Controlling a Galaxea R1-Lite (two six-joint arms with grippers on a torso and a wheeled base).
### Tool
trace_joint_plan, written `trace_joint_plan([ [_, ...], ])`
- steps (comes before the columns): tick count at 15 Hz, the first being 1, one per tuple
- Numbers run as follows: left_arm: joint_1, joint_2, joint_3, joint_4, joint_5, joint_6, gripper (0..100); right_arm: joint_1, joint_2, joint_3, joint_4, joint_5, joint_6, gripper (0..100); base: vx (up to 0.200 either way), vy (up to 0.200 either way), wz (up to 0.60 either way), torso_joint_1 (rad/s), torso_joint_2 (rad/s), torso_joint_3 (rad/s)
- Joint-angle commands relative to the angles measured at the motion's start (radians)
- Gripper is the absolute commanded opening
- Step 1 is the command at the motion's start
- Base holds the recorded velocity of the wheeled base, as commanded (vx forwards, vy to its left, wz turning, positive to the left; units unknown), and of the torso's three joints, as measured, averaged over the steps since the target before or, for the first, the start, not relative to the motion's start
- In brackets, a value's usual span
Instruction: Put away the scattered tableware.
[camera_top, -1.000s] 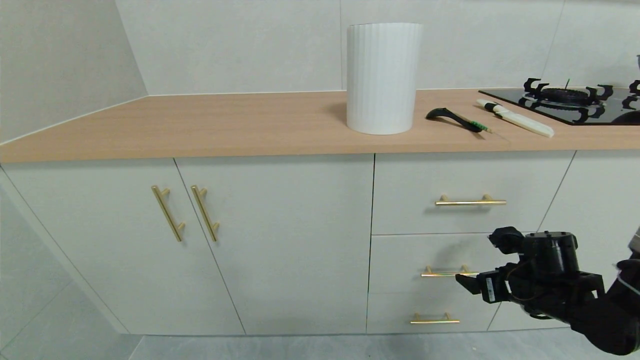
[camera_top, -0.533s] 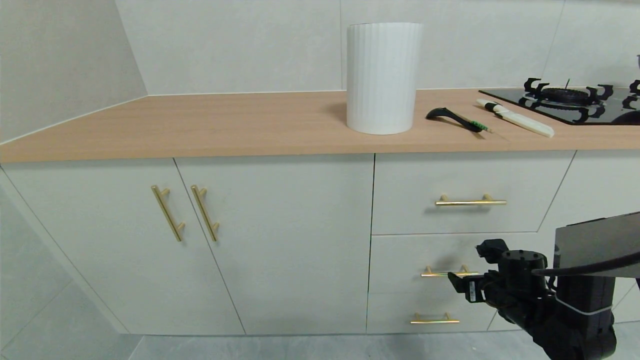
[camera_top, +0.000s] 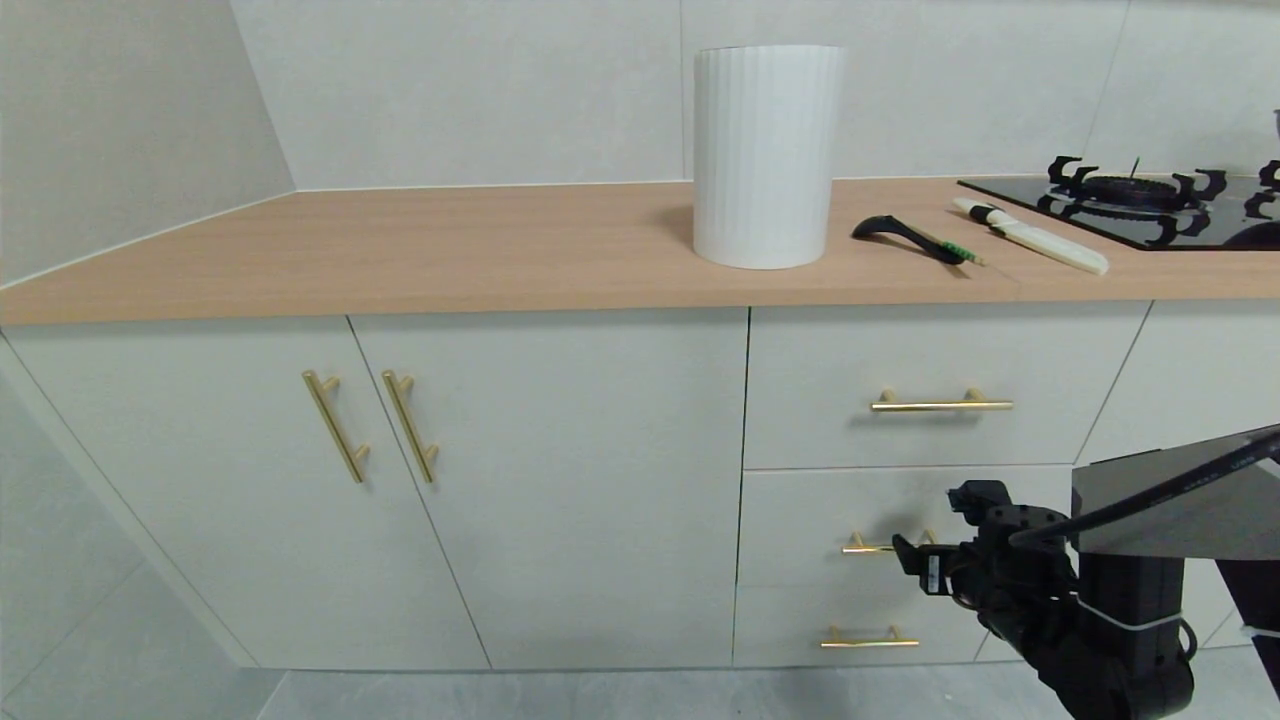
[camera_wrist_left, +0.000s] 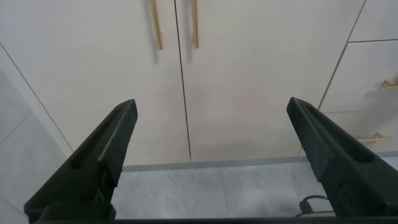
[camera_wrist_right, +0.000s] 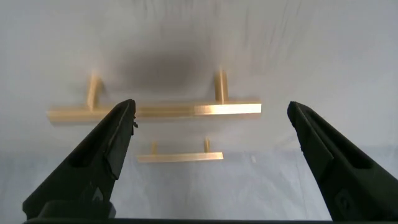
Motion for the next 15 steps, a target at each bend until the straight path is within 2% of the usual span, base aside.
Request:
trace_joint_plan([
  [1,0.0,0.0,0.0,0.0,0.0,0.0,100,0.0,0.014,-0.01,-0.006,-0.001,0.001,100,0.0,0.0,0.0,0.0,0.0,0.0],
  [5,0.001,0.0,0.0,0.0,0.0,0.0,100,0.003,0.096,-0.066,-0.039,-0.032,-0.003,100,0.0,0.0,0.0,0.0,0.0,0.0],
  [15,0.0,0.0,0.0,0.0,0.0,0.0,100,0.009,0.102,-0.01,-0.032,-0.032,-0.035,100,0.0,0.0,0.0,0.0,0.0,0.0],
])
